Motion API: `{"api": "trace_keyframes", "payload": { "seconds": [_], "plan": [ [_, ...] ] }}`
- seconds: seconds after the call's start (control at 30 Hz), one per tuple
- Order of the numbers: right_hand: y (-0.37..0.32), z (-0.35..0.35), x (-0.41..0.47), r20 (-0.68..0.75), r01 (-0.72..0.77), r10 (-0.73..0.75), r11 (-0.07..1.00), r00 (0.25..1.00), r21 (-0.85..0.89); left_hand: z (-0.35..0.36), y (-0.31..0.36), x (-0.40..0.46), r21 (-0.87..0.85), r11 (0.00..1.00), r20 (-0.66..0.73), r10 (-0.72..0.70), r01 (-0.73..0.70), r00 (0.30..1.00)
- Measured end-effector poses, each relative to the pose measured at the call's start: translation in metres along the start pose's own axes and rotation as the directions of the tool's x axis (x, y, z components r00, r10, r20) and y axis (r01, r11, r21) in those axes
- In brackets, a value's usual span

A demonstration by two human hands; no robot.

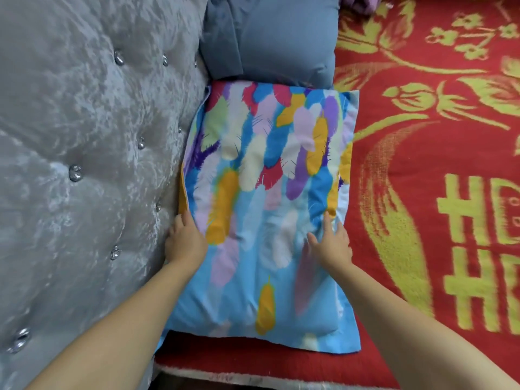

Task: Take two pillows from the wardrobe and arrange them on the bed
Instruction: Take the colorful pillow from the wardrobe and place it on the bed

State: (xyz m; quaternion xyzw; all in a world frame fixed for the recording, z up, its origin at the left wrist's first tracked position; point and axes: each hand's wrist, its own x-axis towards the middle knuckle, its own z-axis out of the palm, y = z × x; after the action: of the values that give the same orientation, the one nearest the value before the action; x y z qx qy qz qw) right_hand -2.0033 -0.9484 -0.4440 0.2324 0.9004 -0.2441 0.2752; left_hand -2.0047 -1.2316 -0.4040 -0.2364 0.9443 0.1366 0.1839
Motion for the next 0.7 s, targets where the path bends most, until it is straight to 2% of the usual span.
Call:
{"api": "trace_keyframes", "payload": {
  "seconds": [0.1,0.2,0.27,0.4,0.5,0.7],
  "plan": [
    [-0.021,-0.026,-0.019,-0.072,0.250,-0.272,0.941,0.960,-0.227,-0.014,0.016,-0.018,0.046,0.983,0.030,0.178,-0.179,0.984],
    [-0.043,-0.059,-0.035,-0.032,0.387,-0.426,0.849,0.904,-0.360,-0.040,0.040,-0.026,0.126,0.950,0.022,0.285,-0.286,0.958],
    [-0.057,-0.083,-0.045,-0.025,0.457,-0.512,0.786,0.858,-0.416,-0.063,0.059,-0.031,0.115,0.938,-0.001,0.330,-0.328,0.944],
    [-0.081,-0.137,-0.060,-0.065,0.517,-0.616,0.710,0.785,-0.477,-0.112,0.100,-0.040,0.032,0.925,-0.056,0.380,-0.379,0.923],
    [-0.091,-0.175,-0.069,-0.107,0.541,-0.663,0.683,0.741,-0.491,-0.137,0.127,-0.050,0.034,0.912,-0.127,0.410,-0.409,0.903],
    [-0.072,-0.243,-0.082,-0.148,0.574,-0.742,0.614,0.654,-0.541,-0.154,0.175,-0.095,0.006,0.915,-0.218,0.395,-0.404,0.892]
  ]
}}
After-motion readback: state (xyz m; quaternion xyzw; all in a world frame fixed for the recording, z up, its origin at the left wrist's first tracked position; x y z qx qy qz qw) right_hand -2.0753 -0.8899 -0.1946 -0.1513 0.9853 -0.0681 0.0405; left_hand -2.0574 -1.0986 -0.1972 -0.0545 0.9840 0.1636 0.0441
